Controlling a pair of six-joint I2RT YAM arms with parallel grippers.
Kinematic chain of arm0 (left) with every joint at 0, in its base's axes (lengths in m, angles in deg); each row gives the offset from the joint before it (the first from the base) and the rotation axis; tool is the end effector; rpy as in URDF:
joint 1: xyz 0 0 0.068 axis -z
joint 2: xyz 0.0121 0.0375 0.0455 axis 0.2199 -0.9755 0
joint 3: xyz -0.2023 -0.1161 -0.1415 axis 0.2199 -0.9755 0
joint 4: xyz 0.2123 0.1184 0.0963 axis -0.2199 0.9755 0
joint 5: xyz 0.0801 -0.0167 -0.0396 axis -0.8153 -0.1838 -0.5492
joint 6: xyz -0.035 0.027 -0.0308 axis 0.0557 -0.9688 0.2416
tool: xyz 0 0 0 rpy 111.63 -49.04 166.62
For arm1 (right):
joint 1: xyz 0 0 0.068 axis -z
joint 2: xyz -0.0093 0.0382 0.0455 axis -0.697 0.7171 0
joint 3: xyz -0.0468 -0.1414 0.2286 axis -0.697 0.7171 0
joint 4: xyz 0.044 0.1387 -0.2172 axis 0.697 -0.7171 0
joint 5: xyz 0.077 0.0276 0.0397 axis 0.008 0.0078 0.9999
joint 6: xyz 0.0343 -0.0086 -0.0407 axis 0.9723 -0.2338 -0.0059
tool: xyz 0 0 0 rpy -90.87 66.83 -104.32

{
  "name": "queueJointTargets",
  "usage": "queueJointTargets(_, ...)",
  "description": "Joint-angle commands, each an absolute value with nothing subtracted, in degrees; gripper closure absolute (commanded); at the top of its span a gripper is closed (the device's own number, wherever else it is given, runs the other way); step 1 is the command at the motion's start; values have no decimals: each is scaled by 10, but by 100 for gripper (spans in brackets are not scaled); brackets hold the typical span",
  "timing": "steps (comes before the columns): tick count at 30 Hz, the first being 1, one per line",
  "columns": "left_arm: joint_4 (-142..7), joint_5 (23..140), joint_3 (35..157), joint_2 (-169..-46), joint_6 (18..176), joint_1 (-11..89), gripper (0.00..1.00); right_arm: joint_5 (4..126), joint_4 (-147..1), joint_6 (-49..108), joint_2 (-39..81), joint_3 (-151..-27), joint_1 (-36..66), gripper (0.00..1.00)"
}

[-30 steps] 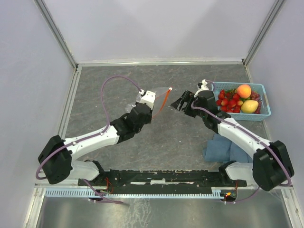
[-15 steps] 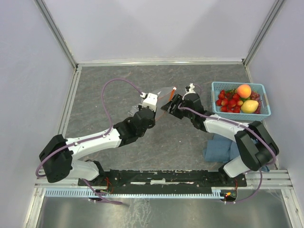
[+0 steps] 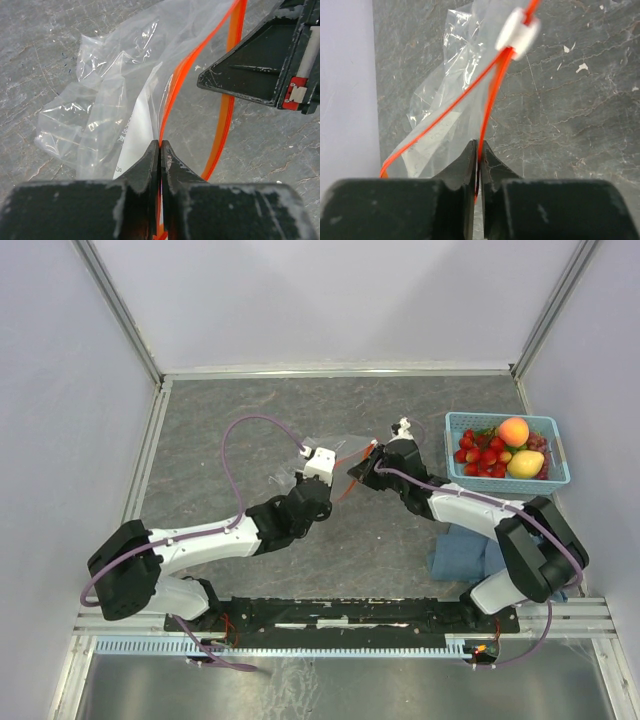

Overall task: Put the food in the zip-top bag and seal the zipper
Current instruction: Open the zipper of the food storage bag.

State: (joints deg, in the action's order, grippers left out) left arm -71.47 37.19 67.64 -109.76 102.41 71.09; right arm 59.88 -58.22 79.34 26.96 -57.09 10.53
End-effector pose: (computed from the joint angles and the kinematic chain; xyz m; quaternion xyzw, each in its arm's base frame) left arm 0.1704 -0.2368 0.2390 0.1378 0.8166 -0.0927 0.5529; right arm 0.2671 0.1796 0.2010 0.1624 0.8448 0.3730 0.3475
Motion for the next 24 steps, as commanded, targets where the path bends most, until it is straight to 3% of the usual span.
queueJointTargets(1, -738, 346, 680, -1093, 1056, 716, 87, 567, -595, 779, 233, -560, 94, 95)
queueJointTargets(9, -675, 348, 732, -1118, 1050, 721, 56, 537, -643, 761, 201, -570, 76, 98)
queueJointTargets(12, -667, 344, 744, -1125, 1047, 720, 52, 538, -653, 757, 202, -579, 68, 98)
queueJointTargets(19, -613, 292, 790, -1159, 1040, 720, 52, 529, -673, 743, 197, -589, 55, 98)
queueJointTargets(24, -580, 272, 801, -1159, 1042, 721, 71, 518, -701, 724, 198, -601, 55, 97)
